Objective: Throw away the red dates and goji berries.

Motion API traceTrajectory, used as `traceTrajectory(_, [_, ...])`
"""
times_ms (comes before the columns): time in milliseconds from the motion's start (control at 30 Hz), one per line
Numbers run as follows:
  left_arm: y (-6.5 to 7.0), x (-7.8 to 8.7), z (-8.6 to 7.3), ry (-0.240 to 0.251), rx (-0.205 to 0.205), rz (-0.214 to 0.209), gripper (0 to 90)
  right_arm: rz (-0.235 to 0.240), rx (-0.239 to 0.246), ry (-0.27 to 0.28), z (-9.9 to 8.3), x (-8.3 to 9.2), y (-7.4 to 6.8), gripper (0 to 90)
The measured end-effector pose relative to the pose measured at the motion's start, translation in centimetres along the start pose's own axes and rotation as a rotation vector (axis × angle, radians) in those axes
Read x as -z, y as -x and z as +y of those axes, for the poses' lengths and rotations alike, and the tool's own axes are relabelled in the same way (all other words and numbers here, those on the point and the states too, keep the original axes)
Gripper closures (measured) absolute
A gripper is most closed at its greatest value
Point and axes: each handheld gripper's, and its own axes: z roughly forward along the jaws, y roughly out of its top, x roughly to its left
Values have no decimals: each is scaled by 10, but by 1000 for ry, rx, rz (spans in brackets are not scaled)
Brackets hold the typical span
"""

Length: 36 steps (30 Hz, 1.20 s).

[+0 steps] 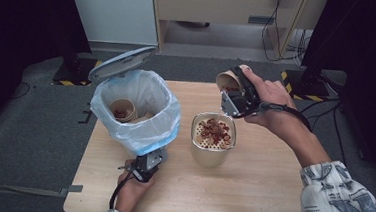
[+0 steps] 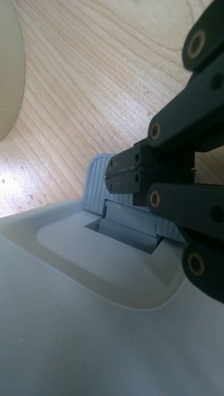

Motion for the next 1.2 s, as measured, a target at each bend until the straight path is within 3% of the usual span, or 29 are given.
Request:
traceTrajectory(467, [0,0,0,0,0,1,892,-2,17,-11,0,0,0,315])
traceTrajectory(600, [0,0,0,0,1,1,892,-12,52,-22,1,1,3,315])
traceTrajectory(833, [0,0,0,0,-2,2,891,-27,157,-45,7,3,3,315])
traceTrajectory(933, [0,0,0,-1,-1,1,892,-29,153,-68,2,1,5,315])
traceTrajectory(1133, [0,0,0,0,-2,2,892,-27,230,-50,11,0,-3,315])
traceTrajectory(1200, [0,0,0,-1,-2,2,892,-25,240,-74,10,0,-3,315])
